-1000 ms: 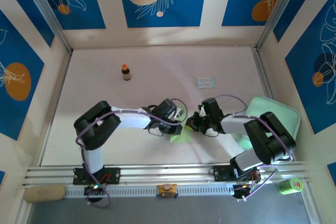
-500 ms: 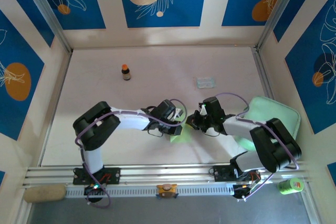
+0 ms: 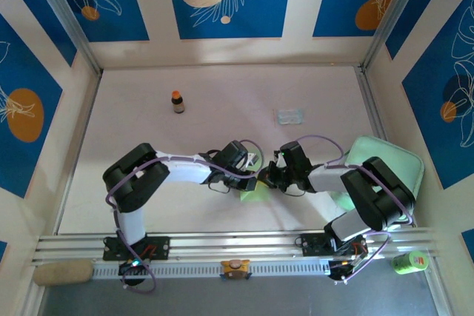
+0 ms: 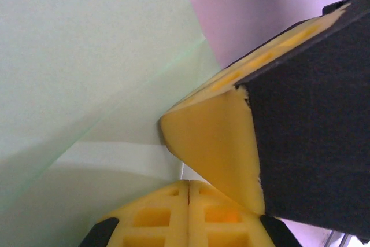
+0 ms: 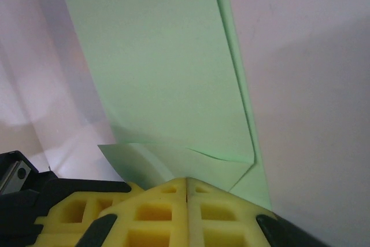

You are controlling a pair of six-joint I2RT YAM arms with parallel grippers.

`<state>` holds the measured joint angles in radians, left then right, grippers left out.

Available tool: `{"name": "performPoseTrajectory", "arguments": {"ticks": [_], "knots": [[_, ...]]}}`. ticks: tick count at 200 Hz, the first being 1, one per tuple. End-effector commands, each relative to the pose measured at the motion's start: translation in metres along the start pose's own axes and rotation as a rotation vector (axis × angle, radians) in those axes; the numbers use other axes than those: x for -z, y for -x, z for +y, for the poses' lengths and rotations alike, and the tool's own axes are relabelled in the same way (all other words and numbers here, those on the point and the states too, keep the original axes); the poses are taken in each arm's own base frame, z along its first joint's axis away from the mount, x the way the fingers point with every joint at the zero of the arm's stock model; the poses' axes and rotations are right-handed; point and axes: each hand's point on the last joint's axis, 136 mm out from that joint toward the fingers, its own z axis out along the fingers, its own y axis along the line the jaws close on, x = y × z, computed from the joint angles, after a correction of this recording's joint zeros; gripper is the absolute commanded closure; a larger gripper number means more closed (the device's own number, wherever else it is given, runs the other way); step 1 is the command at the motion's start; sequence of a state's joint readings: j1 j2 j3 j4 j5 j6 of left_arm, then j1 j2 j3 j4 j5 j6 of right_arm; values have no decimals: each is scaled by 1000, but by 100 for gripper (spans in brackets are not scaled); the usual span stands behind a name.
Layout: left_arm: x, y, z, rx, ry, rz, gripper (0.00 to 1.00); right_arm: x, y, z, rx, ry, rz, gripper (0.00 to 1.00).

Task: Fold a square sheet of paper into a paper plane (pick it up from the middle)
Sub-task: Fold the triangle a second time at the center of the table.

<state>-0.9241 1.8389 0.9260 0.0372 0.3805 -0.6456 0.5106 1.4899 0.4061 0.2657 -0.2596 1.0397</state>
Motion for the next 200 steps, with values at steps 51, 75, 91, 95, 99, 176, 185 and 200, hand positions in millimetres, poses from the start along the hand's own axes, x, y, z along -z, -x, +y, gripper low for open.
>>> {"name": "performPoseTrajectory", "arguments": {"ticks": [51,75,91,95,99,176,185,200], "knots": [[15,-47,18,-29,51,119,92,0,-5,-44,-95,-130,3,100],[20,-59,23,-41,65,148,92,0,-5,-44,-96,-136,6,100],[24,-68,30,-49,94,167,92,0,-5,-43,-95,-133,8,100],[26,-70,32,-50,102,171,92,0,-5,-43,-96,-134,9,100],[27,-72,32,-53,106,176,92,0,-5,-43,-96,-134,9,100],[51,-55,5,-116,68,90,91,1,-4,-37,-89,-123,15,100],[53,-48,-2,-119,54,69,91,1,-4,-36,-87,-122,17,100],[53,-38,-12,-115,19,40,91,1,-3,-35,-88,-120,13,100]]}}
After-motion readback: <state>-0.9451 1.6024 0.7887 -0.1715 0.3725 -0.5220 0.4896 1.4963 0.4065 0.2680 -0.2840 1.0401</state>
